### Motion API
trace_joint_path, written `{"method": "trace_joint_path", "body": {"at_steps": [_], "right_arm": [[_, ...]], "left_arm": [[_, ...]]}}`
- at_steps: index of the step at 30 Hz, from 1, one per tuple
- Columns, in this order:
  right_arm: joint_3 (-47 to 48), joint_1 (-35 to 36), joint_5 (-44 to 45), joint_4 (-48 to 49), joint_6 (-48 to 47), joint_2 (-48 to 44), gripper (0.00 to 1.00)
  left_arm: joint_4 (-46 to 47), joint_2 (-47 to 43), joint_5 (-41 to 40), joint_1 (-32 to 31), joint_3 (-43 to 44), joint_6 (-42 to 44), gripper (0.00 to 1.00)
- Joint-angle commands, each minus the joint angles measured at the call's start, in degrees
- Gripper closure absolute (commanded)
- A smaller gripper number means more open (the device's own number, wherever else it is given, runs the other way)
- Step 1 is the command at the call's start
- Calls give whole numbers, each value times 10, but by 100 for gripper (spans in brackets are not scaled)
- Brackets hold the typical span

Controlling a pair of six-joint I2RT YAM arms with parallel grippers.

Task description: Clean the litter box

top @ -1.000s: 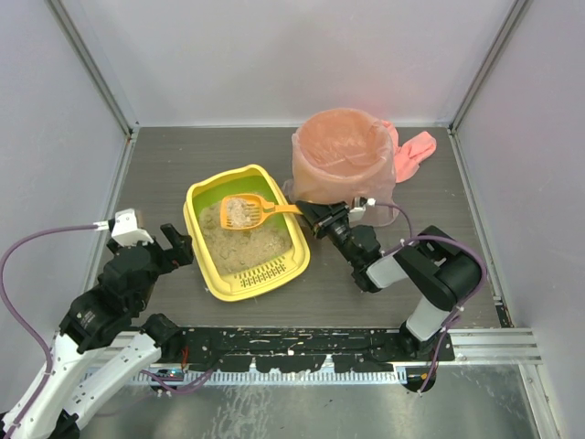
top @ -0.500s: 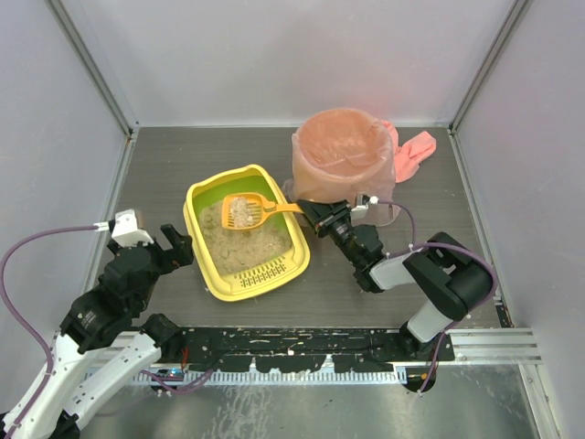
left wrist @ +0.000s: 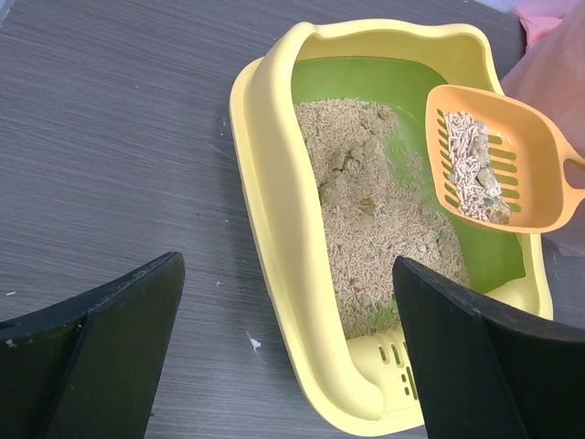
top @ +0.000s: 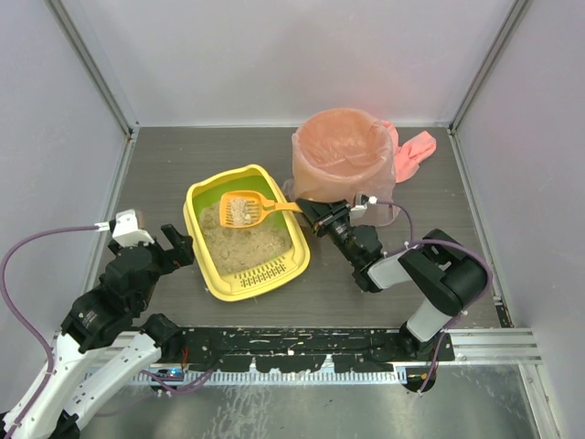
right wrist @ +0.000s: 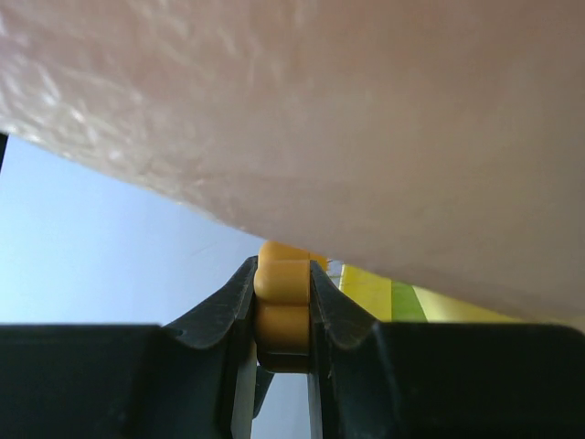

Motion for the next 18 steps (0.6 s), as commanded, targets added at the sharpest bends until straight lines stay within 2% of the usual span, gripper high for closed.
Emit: {"method": "trace_joint_path", "body": {"at_steps": [1, 3, 6, 10, 12, 14, 17, 18], "right_arm": [[-1, -8, 5, 51, 15, -4, 99], [-32, -23, 22, 56, 31, -9, 99], [22, 17, -23, 23, -12, -7, 99], [-36, -28, 24, 27, 5, -37, 99], [7, -5, -16, -10, -40, -43, 99], [27, 14, -16, -36, -64, -54, 99], [-38, -30, 38, -23, -28, -83, 99], [-33, -30, 27, -26, -34, -85, 100]], "left_arm": [[24, 3, -13, 3, 9, 3, 2], [13, 8, -9, 2, 19, 3, 2], [26, 4, -17, 3, 6, 3, 2], [19, 11, -5, 2, 16, 0, 2], [20, 7, -13, 2, 8, -4, 2], [36, 3, -14, 2, -6, -2, 2], [29, 12, 1, 2, 6, -3, 2], [25, 13, -2, 2, 9, -4, 2]]}}
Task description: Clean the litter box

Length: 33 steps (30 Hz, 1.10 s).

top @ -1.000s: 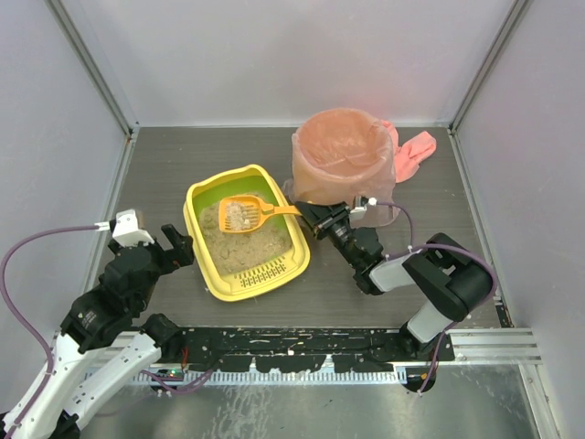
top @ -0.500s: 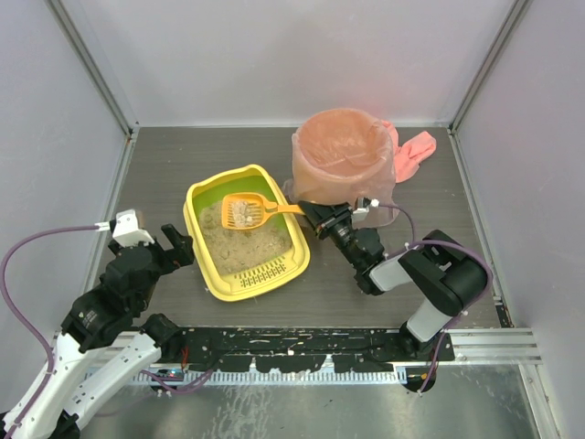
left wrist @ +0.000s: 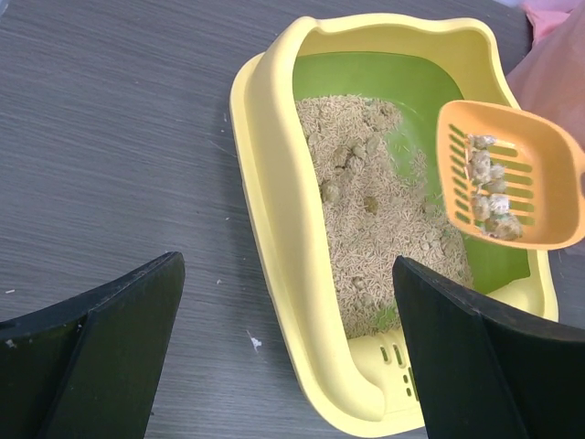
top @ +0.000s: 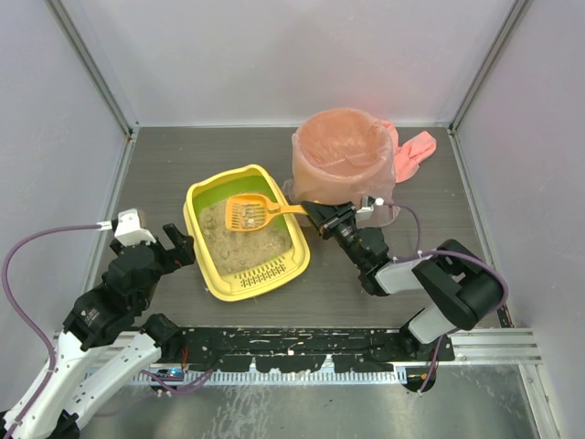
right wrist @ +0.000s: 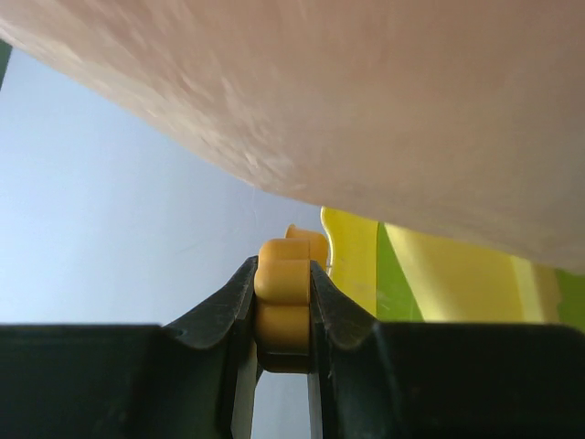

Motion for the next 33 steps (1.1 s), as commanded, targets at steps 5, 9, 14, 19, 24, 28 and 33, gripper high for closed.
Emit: {"method": "trace_joint_path", "body": {"at_steps": [5, 9, 14, 19, 24, 28, 33], "right_arm": [[-4, -7, 20, 23, -20, -28, 99], [26, 9, -14, 20, -25, -4, 99], [-1, -7, 14, 31, -9, -14, 99], [12, 12, 22, -16, -44, -49, 99], [6, 14, 27, -61, -60, -90, 99], [10, 14, 12, -80, -60, -106, 99], [12, 11, 31, -152, -65, -185, 99]], "left_arm": [[47, 10, 4, 2, 0, 2, 2], [33, 14, -7, 3, 5, -1, 2], [27, 4, -3, 2, 7, 0, 2], [34, 0, -9, 3, -1, 0, 2], [37, 3, -9, 2, -5, -4, 2], [39, 6, -2, 3, -6, -4, 2], [37, 2, -2, 3, -8, -10, 2]]}}
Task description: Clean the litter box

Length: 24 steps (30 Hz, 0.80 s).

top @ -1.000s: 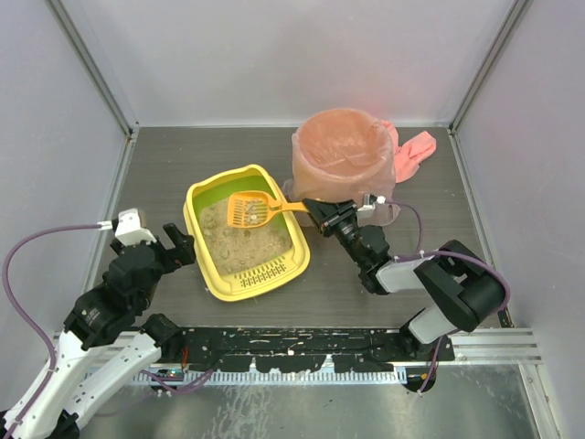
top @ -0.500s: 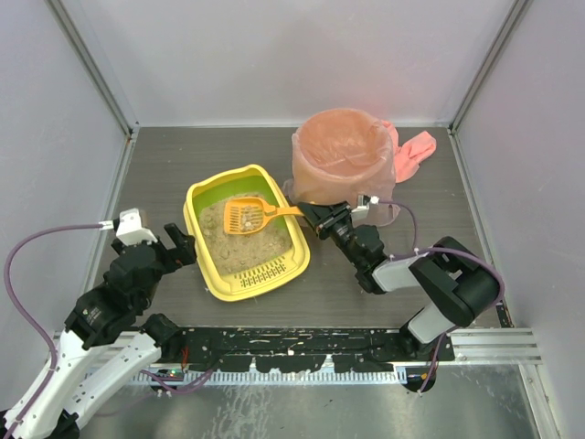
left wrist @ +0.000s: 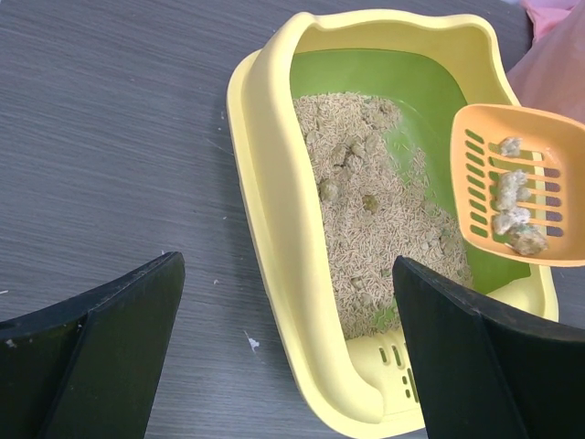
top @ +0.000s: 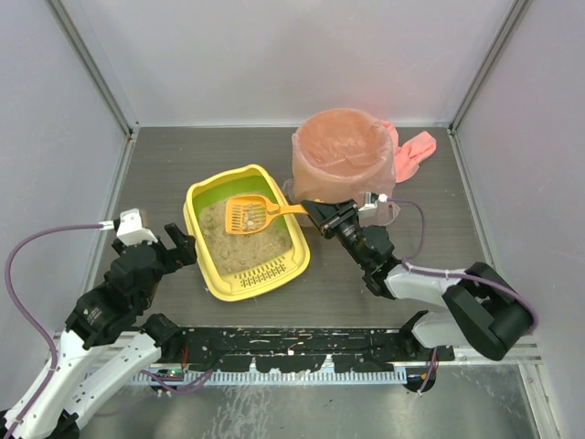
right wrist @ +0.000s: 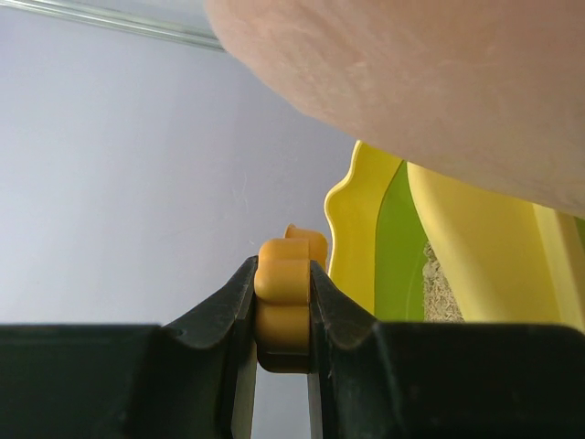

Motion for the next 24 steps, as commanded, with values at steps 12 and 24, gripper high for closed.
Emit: {"method": "trace_joint_path", "body": {"at_steps": [12, 24], "right_arm": [[145, -110, -69, -231, -13, -159, 99], [240, -391, -212, -288, 17, -179, 99]], "left_arm": [[44, 3, 5, 2, -15, -22, 2], [55, 11, 12, 2, -17, -21, 2]]}}
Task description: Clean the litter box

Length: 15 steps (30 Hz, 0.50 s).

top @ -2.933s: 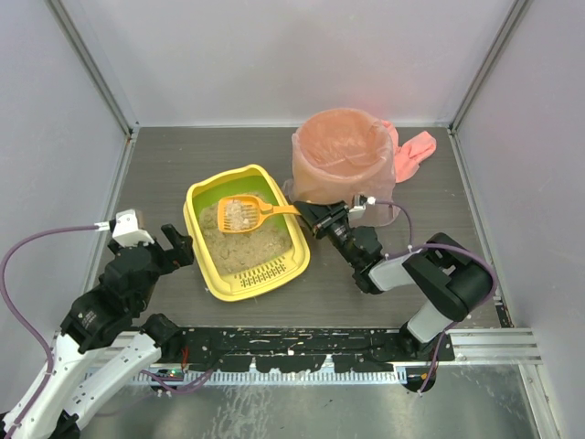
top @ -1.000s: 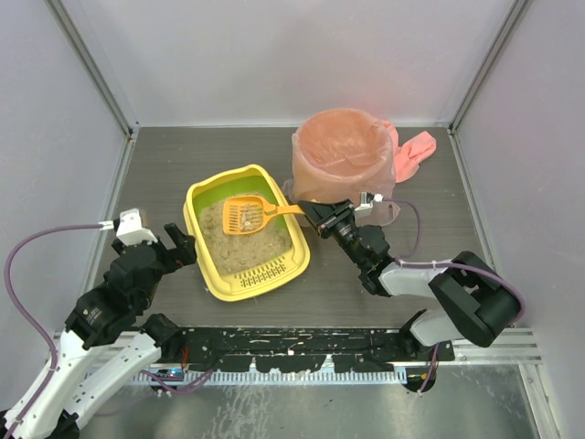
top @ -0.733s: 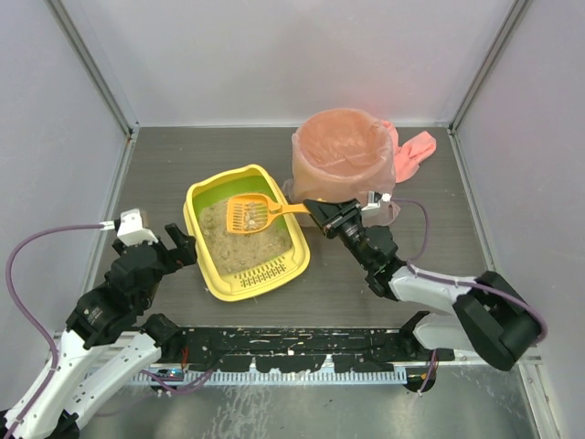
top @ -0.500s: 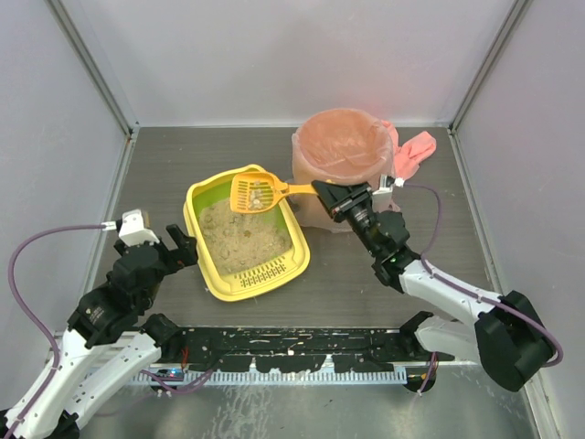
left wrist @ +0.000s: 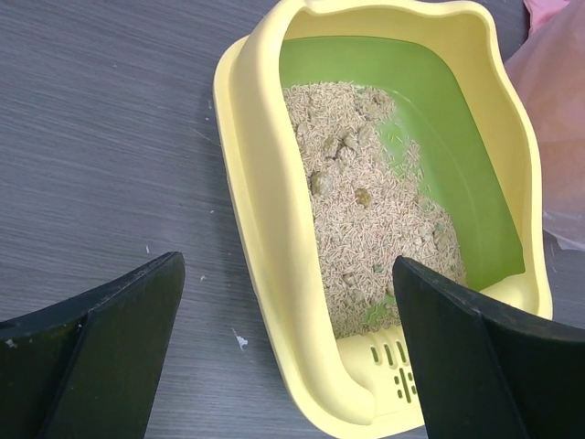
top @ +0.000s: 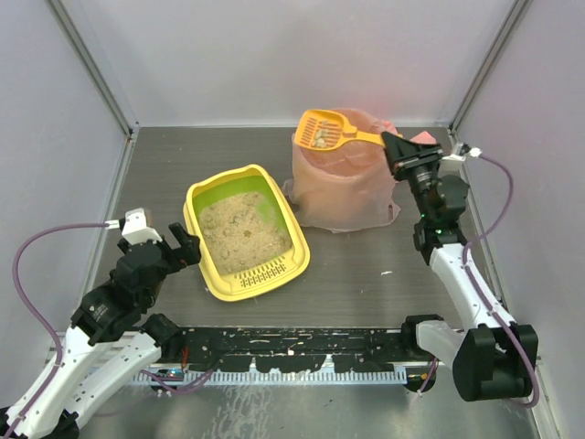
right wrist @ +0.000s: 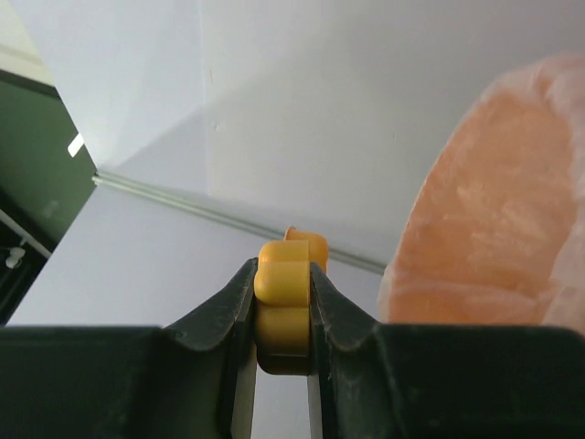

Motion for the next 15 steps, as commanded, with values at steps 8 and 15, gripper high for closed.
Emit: {"method": "trace_joint_path", "body": {"at_steps": [8, 15], "right_arm": [[86, -175, -161, -1, -110, 31, 99], [146, -176, -242, 17, -304, 71, 99]], "left_arm": [[47, 3, 10, 2, -2, 12, 2], [60, 3, 25, 2, -3, 27, 2]]}}
